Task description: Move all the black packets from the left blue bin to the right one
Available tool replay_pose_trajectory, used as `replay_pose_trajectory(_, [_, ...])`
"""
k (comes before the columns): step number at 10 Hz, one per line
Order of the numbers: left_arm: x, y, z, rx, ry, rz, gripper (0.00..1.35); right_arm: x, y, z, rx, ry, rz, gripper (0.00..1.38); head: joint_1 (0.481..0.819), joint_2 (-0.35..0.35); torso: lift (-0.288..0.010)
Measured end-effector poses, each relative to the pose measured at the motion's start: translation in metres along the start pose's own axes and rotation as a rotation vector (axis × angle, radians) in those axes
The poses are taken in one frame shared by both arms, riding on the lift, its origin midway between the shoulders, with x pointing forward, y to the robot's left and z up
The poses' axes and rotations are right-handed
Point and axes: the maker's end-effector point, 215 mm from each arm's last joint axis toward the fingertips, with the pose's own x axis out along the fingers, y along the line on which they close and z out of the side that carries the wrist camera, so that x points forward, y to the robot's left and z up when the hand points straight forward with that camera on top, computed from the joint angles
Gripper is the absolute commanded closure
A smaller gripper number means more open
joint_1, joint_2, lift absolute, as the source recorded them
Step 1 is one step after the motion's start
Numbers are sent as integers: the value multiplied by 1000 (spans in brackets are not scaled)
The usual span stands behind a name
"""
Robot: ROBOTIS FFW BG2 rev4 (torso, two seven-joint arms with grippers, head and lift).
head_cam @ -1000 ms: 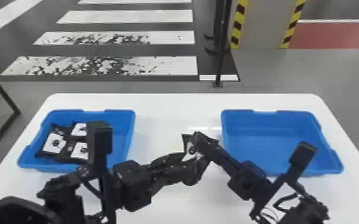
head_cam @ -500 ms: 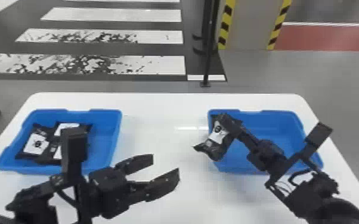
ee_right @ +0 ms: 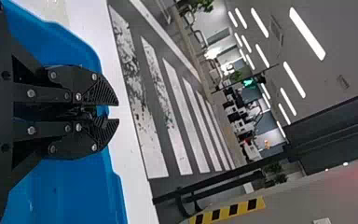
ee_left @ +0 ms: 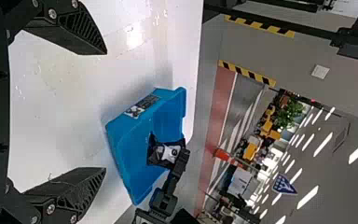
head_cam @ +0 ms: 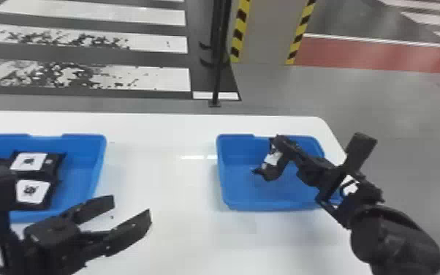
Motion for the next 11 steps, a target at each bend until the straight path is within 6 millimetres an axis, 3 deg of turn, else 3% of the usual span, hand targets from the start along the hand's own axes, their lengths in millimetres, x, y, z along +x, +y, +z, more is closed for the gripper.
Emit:
replay_pose_trajectory(1, [-5,8,1,-1,-6,21,162,0,-12,-2,-39,17,-41,61,695,-182,-140])
replay_pose_trajectory(3, [-17,35,10,21,-27,93,162,-20,-13,3,-137,14,-74,150,695,-168,-140])
replay_pose_trajectory(7, [-52,99,26,56,-30,270,162,-101,57,12,-260,-116,-70,171,695,-49,-140])
replay_pose_trajectory(9, [-63,142,23,49,6,365,162,-126,106,5,-252,-125,-4,173,695,34,-140])
replay_pose_trajectory(11, [-72,185,25,49,40,463,162,-152,141,2,-251,-134,40,180,695,129,-140])
